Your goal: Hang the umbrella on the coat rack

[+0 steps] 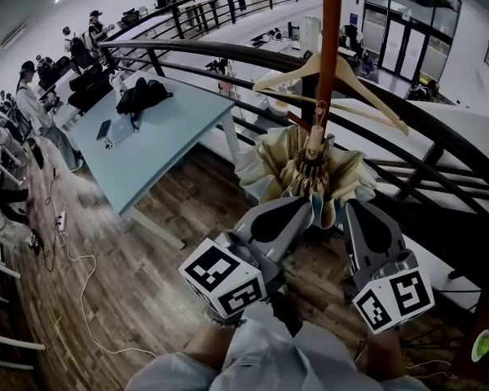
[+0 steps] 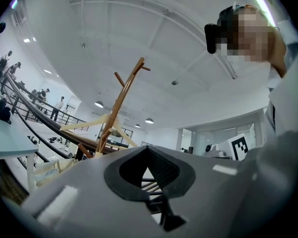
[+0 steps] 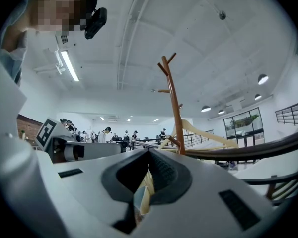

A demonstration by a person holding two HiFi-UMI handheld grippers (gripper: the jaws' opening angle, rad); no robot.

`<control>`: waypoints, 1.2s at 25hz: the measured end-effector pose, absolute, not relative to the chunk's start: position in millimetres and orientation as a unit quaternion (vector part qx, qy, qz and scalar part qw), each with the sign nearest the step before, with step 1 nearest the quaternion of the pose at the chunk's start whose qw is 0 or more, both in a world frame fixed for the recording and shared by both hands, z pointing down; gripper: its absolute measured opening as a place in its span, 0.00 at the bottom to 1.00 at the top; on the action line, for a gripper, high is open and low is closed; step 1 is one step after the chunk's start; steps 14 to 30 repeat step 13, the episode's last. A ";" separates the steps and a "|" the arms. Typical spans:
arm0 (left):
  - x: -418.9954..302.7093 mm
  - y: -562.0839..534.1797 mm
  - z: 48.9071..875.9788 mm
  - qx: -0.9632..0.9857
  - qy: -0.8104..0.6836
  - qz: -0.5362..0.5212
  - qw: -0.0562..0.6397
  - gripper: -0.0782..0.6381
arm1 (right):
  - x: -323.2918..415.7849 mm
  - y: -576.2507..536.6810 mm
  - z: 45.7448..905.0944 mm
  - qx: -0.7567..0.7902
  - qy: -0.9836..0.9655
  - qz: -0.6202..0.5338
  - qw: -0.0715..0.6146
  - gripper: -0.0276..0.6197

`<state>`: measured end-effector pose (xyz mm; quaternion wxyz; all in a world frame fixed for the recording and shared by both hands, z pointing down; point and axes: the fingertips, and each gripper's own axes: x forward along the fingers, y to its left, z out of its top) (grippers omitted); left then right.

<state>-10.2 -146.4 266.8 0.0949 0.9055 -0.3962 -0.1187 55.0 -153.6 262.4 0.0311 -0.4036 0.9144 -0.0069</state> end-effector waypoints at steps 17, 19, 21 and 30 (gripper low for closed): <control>-27.0 -157.0 269.3 0.909 -0.387 -0.123 0.091 0.12 | 33.9 -165.8 267.4 -0.400 0.916 -0.002 0.028 0.05; -27.0 -157.0 269.3 0.909 -0.387 -0.123 0.091 0.12 | 33.9 -165.8 267.4 -0.400 0.916 -0.002 0.028 0.05; -27.0 -157.0 269.3 0.909 -0.387 -0.123 0.091 0.12 | 33.9 -165.8 267.4 -0.400 0.916 -0.002 0.028 0.05; -27.0 -157.0 269.3 0.909 -0.387 -0.123 0.091 0.12 | 33.9 -165.8 267.4 -0.400 0.916 -0.002 0.028 0.05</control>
